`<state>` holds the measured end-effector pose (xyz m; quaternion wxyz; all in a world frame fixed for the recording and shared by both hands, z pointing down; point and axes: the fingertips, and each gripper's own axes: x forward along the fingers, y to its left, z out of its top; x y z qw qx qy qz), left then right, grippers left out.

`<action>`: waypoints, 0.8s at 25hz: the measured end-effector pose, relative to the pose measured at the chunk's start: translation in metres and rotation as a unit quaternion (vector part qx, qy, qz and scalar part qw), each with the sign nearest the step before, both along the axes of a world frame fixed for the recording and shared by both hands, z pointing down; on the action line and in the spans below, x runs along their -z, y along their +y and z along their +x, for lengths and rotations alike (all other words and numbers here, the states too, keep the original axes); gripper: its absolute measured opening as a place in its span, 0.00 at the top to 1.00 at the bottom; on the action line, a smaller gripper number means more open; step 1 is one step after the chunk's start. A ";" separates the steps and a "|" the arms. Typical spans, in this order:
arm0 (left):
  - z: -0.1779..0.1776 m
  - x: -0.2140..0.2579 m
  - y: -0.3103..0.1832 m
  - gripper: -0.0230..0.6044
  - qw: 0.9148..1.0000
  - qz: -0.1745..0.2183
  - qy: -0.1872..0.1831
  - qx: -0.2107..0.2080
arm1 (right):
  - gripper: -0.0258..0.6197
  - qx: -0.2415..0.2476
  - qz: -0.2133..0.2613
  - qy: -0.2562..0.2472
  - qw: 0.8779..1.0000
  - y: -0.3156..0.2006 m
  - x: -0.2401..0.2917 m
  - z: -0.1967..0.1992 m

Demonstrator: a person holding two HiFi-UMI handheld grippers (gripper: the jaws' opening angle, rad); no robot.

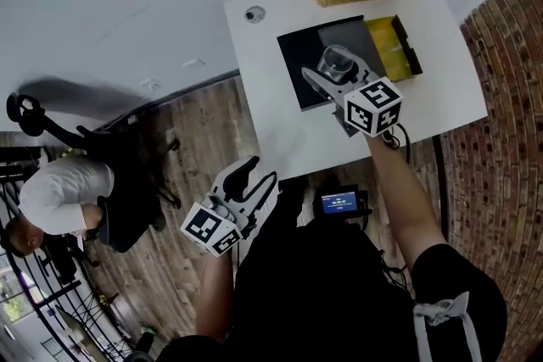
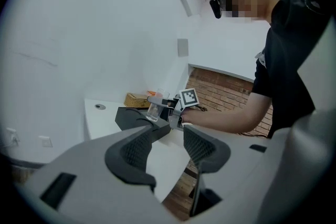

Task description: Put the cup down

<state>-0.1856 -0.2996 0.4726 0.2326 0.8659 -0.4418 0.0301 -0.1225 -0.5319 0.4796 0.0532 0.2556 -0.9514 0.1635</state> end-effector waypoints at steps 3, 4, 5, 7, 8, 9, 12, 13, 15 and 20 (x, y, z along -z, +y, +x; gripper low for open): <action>-0.009 -0.001 0.000 0.65 1.000 -0.004 0.006 0.011 | 0.51 0.016 0.013 0.026 0.999 0.000 -0.014 -0.017; -0.011 -0.001 0.000 0.65 1.000 -0.004 0.010 0.016 | 0.51 0.022 0.022 0.036 0.999 0.002 -0.017 -0.021; -0.013 -0.001 -0.001 0.65 1.000 -0.004 0.013 0.020 | 0.51 0.027 0.034 0.048 0.998 0.003 -0.020 -0.024; -0.017 -0.001 -0.001 0.65 0.999 -0.005 0.018 0.027 | 0.51 0.035 0.059 0.073 0.995 0.005 -0.027 -0.029; -0.019 -0.001 -0.001 0.65 0.999 -0.005 0.021 0.028 | 0.51 0.038 0.067 0.081 0.994 0.007 -0.030 -0.030; -0.020 -0.001 -0.001 0.65 0.999 -0.006 0.023 0.029 | 0.51 0.040 0.071 0.084 0.993 0.009 -0.032 -0.031; -0.021 -0.001 -0.001 0.65 0.999 -0.008 0.025 0.026 | 0.51 0.038 0.081 0.082 0.993 0.013 -0.034 -0.031; -0.021 -0.001 -0.002 0.65 0.999 -0.008 0.026 0.026 | 0.51 0.036 0.086 0.080 0.992 0.014 -0.033 -0.031; -0.020 0.000 -0.004 0.65 0.999 -0.006 0.028 0.024 | 0.51 0.033 0.092 0.072 0.993 0.013 -0.033 -0.031; -0.015 0.000 -0.009 0.65 0.999 -0.005 0.028 0.018 | 0.51 0.032 0.092 0.058 0.994 0.012 -0.032 -0.032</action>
